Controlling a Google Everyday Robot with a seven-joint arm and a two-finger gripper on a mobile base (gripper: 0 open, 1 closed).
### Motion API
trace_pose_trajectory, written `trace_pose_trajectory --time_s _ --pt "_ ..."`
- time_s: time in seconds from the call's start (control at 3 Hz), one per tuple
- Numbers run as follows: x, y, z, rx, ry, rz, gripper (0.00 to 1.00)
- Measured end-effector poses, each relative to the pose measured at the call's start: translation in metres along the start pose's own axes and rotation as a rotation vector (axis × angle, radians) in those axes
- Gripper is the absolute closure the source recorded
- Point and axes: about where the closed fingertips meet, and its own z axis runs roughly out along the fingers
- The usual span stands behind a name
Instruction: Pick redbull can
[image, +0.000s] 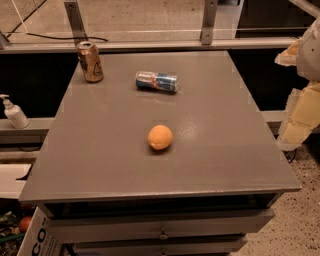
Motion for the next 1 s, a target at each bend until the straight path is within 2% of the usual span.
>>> trace_pose_trajectory --time_s 0.33,0.67,1.0 --pt "0.000 0.000 0.000 0.000 0.000 0.000 0.00" --pt "-0.010 -0.005 0.017 -0.023 -0.054 0.005 0.00" --pt "-0.037 -0.018 0.048 -0.048 -0.115 0.001 0.00"
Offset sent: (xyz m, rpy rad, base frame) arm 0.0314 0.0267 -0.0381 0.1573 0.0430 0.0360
